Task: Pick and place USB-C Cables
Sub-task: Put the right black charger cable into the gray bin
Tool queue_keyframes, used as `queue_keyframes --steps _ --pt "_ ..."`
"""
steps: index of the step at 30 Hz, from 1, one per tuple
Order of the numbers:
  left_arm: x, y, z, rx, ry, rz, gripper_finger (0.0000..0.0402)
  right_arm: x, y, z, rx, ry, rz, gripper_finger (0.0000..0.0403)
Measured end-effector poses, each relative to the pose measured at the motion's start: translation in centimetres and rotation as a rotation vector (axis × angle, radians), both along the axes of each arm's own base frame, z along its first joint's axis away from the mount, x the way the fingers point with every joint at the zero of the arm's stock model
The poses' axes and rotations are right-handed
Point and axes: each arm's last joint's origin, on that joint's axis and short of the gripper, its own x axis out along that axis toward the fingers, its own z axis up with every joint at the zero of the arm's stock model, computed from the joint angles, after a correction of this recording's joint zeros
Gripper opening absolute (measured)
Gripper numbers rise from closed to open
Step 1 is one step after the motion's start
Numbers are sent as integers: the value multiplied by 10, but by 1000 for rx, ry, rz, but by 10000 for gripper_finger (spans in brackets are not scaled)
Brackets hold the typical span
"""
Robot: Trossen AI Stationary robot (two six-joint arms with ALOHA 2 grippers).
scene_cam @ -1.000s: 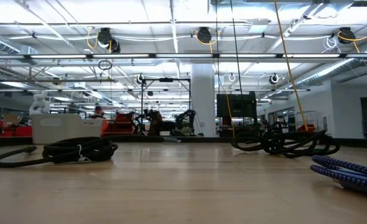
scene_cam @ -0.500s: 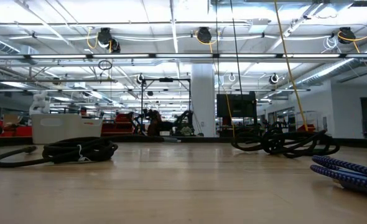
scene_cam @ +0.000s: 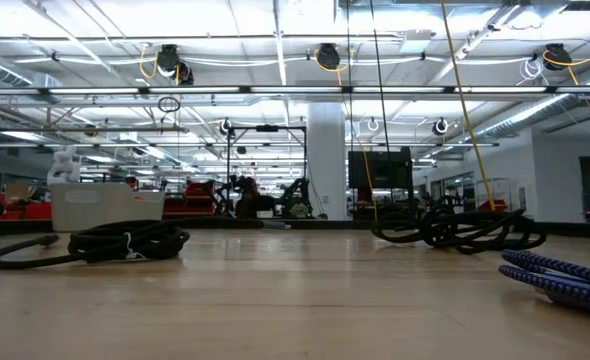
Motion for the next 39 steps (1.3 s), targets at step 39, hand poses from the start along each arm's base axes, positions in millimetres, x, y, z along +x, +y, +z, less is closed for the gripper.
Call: queue_keyframes --steps 39 --pt "69 -3 -31 -30 305 10 33 106 -7 -98 198 1112 -152 0"
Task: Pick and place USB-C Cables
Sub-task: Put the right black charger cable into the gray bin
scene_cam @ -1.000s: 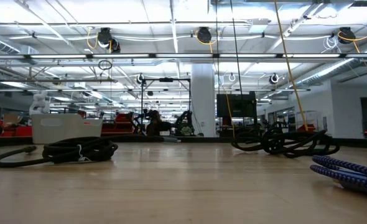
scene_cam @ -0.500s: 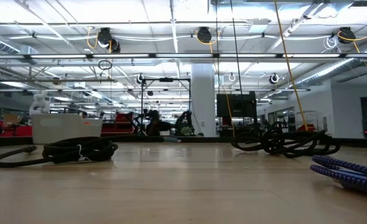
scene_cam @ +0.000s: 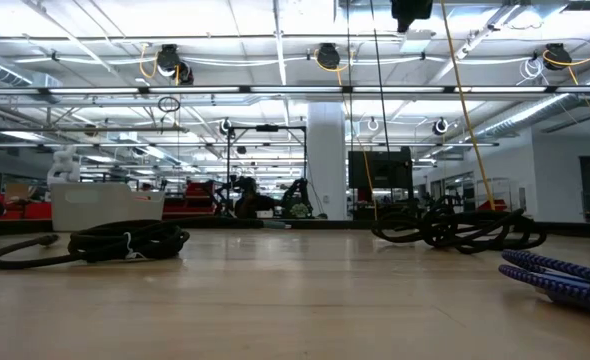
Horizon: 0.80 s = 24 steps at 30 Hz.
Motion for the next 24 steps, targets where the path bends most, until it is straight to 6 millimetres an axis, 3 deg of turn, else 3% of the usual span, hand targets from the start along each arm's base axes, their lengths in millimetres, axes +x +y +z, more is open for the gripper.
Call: queue_keyframes --steps 5,13,18,24 --pt "0 0 0 0 1 0 33 -5 2 -22 -6 92 -130 0" --pt "0 0 -1 -1 11 0 33 -8 13 -85 -38 269 -243 0" --pt "0 0 -2 3 20 0 33 -5 15 -117 -8 267 -283 0" --pt "0 0 -2 5 25 -1 33 -2 15 -140 2 228 -331 0"
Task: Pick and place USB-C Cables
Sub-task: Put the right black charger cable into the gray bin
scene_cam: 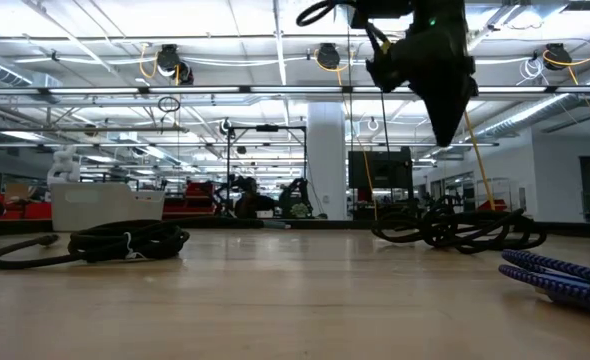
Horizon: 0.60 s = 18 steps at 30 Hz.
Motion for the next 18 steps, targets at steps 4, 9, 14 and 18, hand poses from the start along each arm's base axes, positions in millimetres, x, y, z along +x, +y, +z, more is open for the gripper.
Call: queue_keyframes --steps 4,9,14,18 --pt "0 0 -1 1 9 0 33 1 5 -12 2 -28 -23 0" --pt "-1 0 -1 1 15 0 33 1 16 -19 4 -42 -63 0" --pt "-1 0 -1 4 15 -1 33 1 31 -24 10 -67 -73 11" --pt "1 0 -2 4 17 -1 33 1 42 -33 17 -96 -83 44"
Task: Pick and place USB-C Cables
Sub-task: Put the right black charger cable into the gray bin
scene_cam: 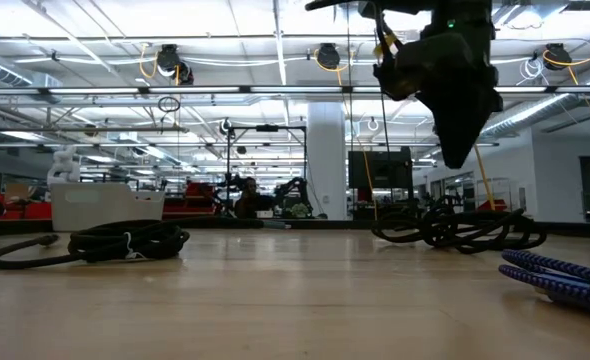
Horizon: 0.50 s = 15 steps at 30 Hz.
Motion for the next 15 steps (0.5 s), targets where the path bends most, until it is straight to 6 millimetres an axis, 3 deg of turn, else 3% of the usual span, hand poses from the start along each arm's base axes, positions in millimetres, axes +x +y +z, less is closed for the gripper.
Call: queue_keyframes --steps 8,15 --pt "7 0 -3 0 19 0 33 -3 8 -19 11 -31 -33 125" --pt "16 -1 -6 9 40 -3 33 -3 11 -29 20 -75 -12 170"
